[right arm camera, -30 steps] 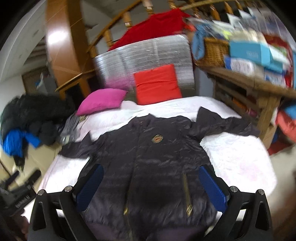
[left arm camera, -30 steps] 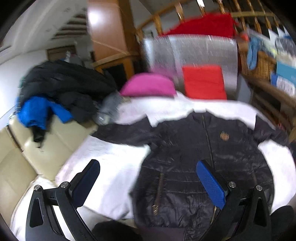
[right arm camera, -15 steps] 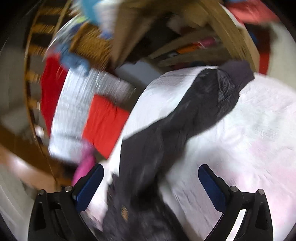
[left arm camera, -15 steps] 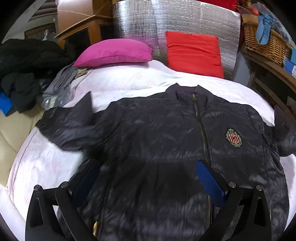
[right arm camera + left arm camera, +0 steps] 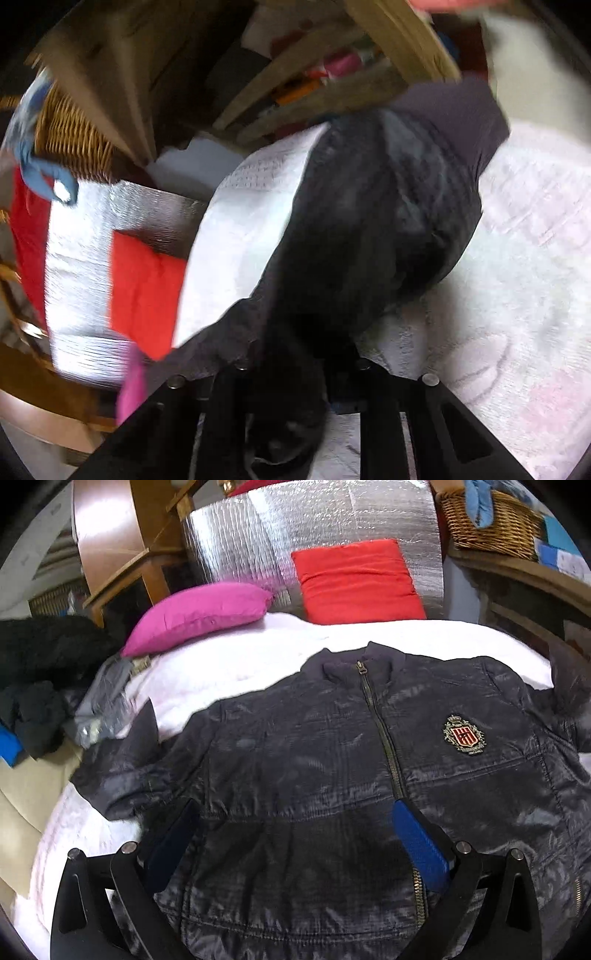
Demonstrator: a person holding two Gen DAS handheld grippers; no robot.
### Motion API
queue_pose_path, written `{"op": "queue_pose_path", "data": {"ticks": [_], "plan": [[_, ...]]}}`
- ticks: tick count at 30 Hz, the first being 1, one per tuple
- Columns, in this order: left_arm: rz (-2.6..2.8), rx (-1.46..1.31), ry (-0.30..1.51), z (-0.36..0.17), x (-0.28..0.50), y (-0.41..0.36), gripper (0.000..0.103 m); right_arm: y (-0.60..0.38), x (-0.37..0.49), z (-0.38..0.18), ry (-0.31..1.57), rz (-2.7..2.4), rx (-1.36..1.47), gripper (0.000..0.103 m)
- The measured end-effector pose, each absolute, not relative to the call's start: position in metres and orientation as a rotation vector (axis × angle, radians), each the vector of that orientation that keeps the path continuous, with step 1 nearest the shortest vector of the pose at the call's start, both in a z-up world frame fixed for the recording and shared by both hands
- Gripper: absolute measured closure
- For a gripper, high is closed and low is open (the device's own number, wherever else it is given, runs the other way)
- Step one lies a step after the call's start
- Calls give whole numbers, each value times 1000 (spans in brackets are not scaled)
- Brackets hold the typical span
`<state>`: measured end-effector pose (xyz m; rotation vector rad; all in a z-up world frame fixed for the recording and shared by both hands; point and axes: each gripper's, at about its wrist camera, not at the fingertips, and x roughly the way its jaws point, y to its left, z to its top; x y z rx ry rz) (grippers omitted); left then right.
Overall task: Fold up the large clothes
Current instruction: 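Grasp the jacket sleeve cuff with the right tool and lift it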
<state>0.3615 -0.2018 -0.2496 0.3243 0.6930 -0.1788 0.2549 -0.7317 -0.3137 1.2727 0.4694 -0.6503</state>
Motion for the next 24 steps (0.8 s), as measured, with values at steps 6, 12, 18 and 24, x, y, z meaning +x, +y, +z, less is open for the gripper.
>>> {"op": "queue_pose_path", "data": {"ticks": [6,12,18,24], "plan": [[-154,278,727,-243,370,-193,0,-676,273,-225,373,-584,914,87],[-45,221,766,-235,387,-159,0,-577,301,-171,362,-269,726,87],[34,130,804,-228,399,-112,0,-484,352,-201,572,47,755,85],[13,108,844,-234,403,-105,0,-434,358,-298,890,143,1075,36]]}}
